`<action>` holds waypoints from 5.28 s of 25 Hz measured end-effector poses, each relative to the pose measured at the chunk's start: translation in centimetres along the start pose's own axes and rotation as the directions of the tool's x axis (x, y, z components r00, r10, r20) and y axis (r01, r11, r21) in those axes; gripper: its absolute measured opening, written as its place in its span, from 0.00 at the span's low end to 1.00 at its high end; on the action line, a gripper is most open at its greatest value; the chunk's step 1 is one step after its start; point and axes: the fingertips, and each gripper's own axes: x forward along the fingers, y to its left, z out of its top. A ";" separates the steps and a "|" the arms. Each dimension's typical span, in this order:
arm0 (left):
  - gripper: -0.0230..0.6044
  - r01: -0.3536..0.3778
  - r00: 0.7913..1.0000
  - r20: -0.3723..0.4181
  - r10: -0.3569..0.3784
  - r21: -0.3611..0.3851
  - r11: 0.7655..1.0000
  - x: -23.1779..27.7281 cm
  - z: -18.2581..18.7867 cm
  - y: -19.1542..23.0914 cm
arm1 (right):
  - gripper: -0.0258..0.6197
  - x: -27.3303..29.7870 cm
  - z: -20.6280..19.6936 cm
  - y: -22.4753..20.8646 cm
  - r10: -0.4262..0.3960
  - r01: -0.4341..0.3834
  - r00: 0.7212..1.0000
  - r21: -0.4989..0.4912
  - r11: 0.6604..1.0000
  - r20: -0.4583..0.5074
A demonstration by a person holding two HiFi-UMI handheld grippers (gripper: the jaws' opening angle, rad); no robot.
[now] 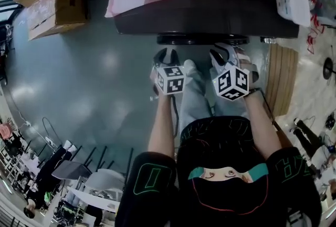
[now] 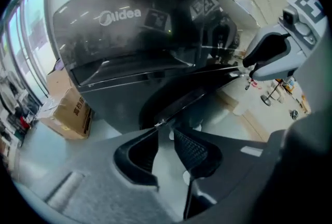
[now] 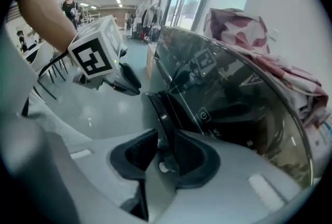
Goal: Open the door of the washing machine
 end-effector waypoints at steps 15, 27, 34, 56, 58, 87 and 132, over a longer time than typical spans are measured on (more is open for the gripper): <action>0.33 0.113 0.989 -0.131 -0.070 0.355 0.928 7.1 -2.7 1.9 | 0.26 3.3 -1.2 -0.6 -0.106 0.068 0.983 -0.234 0.970 -0.153; 0.29 0.101 0.992 -0.109 -0.067 0.341 0.935 7.0 -3.2 1.8 | 0.25 3.4 -1.5 -0.3 -0.084 0.038 0.980 -0.249 0.968 -0.178; 0.28 0.080 0.994 -0.097 -0.054 0.290 0.954 6.6 -3.0 1.9 | 0.25 3.4 -1.4 -0.3 -0.079 0.044 0.985 -0.217 0.975 -0.154; 0.23 0.075 0.973 -0.226 -0.034 0.174 0.982 0.2 -14.2 -5.2 | 0.28 0.2 -4.8 6.8 0.117 -0.182 0.978 -0.425 0.887 -0.174; 0.23 0.091 0.969 -0.243 -0.052 0.151 0.984 -0.6 -15.4 -6.5 | 0.28 -0.5 -5.4 7.7 0.144 -0.203 0.976 -0.458 0.865 -0.161; 0.20 -0.250 0.930 -0.339 0.144 -0.294 0.923 -8.9 -26.8 -32.1 | 0.29 -9.5 -18.1 14.4 0.387 -0.300 0.913 -0.855 0.424 -0.128; 0.05 -0.620 -0.005 -0.305 0.952 -0.747 -0.242 -48.7 3.6 -45.6 | 0.04 -36.1 -8.0 2.2 0.854 -0.728 0.295 -0.477 0.492 0.429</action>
